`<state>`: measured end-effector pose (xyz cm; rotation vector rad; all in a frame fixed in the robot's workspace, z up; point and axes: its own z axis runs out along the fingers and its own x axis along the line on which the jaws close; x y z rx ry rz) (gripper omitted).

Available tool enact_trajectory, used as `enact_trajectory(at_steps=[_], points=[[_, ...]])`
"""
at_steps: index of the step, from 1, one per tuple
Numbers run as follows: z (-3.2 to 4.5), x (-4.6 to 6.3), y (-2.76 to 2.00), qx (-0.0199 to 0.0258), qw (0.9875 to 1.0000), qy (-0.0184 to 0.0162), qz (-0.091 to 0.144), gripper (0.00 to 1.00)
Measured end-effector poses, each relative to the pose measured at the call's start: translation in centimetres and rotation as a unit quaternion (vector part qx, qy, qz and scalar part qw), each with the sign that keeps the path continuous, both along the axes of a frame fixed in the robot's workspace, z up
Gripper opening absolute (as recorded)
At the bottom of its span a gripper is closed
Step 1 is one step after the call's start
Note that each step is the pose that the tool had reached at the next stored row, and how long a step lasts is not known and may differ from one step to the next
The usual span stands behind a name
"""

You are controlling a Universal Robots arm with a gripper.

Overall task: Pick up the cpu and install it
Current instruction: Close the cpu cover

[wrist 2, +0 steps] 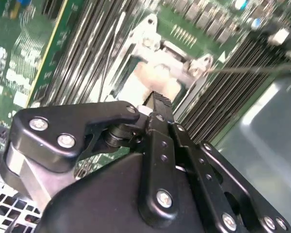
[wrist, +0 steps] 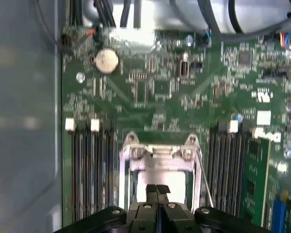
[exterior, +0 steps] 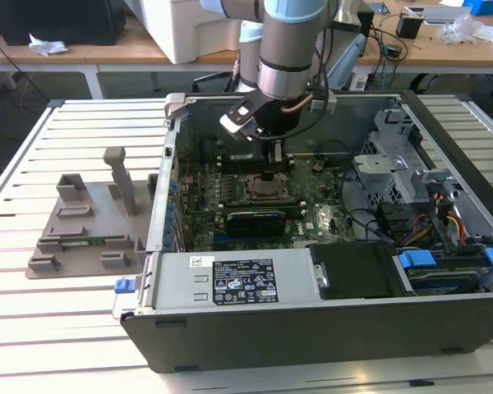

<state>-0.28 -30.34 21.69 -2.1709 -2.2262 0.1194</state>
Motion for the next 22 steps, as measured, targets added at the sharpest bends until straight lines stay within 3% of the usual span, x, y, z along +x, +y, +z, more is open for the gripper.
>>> enact_trajectory(at_steps=[1, 3, 5, 7, 10, 12, 14, 15, 17, 22], points=[[-0.07, 1.2, -0.01, 0.0000, 1.0000, 0.0074, 0.000, 0.11], [-0.11, 2.2, 0.00, 0.0001, 0.9999, 0.0115, 0.000, 0.11], [-0.09, 2.7, 0.01, 0.0000, 0.9999, 0.0120, 0.000, 0.11], [0.65, 2.7, 0.00, -0.0004, 0.9999, 0.0121, 0.000, 0.11], [2.58, 2.7, 0.00, -0.0006, 0.9999, 0.0120, 0.000, 0.11], [4.61, 2.7, 0.00, -0.0006, 0.9999, 0.0121, 0.000, 0.11], [5.60, 2.7, 0.00, -0.0006, 0.9999, 0.0120, 0.000, 0.11], [6.45, 2.7, 0.00, -0.0006, 0.9999, 0.0120, 0.000, 0.11], [6.84, 2.7, 0.00, -0.0006, 0.9999, 0.0120, 0.000, 0.11], [6.86, 2.7, 0.00, -0.0005, 0.9999, 0.0120, 0.000, 0.11]])
